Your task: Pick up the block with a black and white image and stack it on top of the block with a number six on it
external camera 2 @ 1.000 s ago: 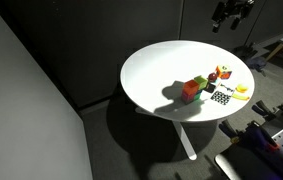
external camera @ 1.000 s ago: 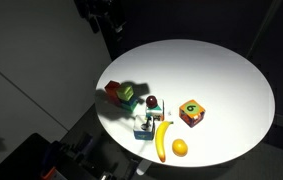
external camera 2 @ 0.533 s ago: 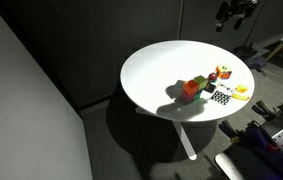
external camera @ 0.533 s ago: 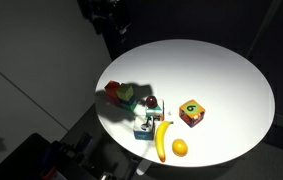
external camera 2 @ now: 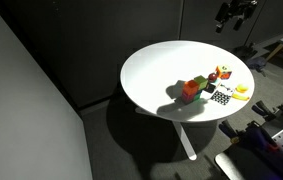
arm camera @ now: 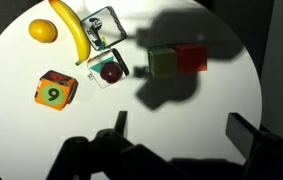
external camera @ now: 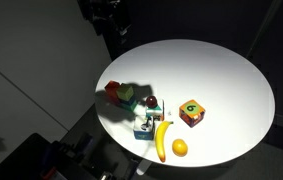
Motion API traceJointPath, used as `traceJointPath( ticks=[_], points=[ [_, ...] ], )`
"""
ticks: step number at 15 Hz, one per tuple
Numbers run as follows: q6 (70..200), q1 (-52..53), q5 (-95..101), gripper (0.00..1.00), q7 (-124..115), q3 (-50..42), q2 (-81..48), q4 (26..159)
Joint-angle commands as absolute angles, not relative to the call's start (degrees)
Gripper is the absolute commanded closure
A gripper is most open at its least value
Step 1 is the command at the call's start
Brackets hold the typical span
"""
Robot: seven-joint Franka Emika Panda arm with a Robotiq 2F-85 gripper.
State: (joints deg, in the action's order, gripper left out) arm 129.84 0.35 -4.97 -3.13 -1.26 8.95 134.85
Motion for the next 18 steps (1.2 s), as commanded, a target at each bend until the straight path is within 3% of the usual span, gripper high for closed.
traceJointPath(
  ticks=[1, 18],
  points=[
    [129.9, -1.0, -3.9, 0.0, -3.4, -1.7, 8.0, 134.9],
    [139.9, -5.4, -2.6, 0.0, 9.2, -6.0, -0.2, 141.4]
  ],
)
